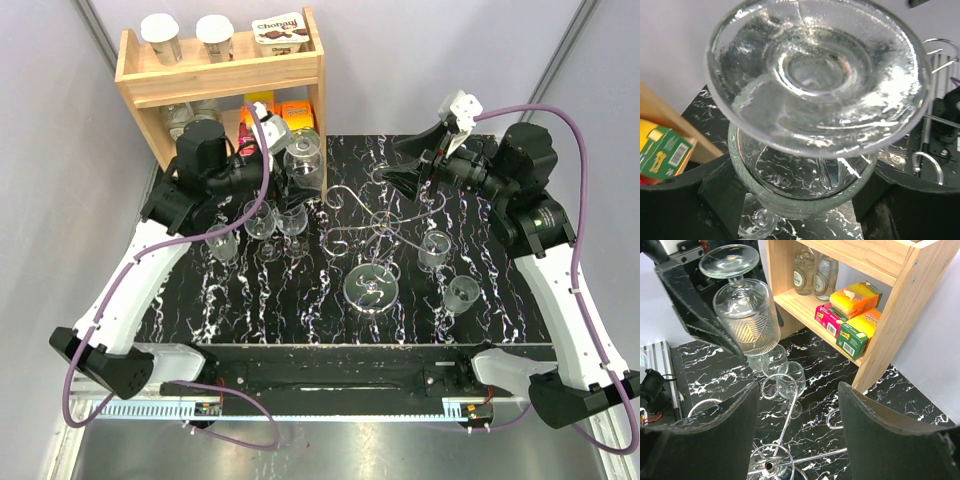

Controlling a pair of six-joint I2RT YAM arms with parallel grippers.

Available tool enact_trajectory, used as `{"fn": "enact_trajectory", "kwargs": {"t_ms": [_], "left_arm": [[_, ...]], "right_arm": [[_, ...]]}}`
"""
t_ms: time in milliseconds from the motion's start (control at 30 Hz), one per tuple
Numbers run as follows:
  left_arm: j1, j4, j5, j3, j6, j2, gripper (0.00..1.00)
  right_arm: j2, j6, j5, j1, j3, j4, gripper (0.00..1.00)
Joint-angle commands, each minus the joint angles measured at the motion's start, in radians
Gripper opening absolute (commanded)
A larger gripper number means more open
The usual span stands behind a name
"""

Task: Place the wine glass upside down on the wine glass rack
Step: Turn the wine glass upside down at the wine rack.

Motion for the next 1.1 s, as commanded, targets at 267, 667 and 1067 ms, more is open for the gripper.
{"fn": "enact_trajectory", "kwargs": {"t_ms": [267, 667, 1067], "left_arm": [[0.079, 0.159, -0.050, -0.188, 0.078, -0.078, 0.00], [0.052, 0.239, 0.068, -0.378, 0.117, -0.129, 0.00], [-0.017, 0.403, 0.071, -0.506, 0.124, -0.120, 0.00]], "right_arm": [[-0.015, -0.051, 0.054, -0.006, 0.003, -0.006, 0.69], [0.003, -0.055, 0.051, -0.011, -0.025, -0.003, 0.70], [0.011, -0.058, 0.040, -0.019, -0.040, -0.005, 0.70]]}}
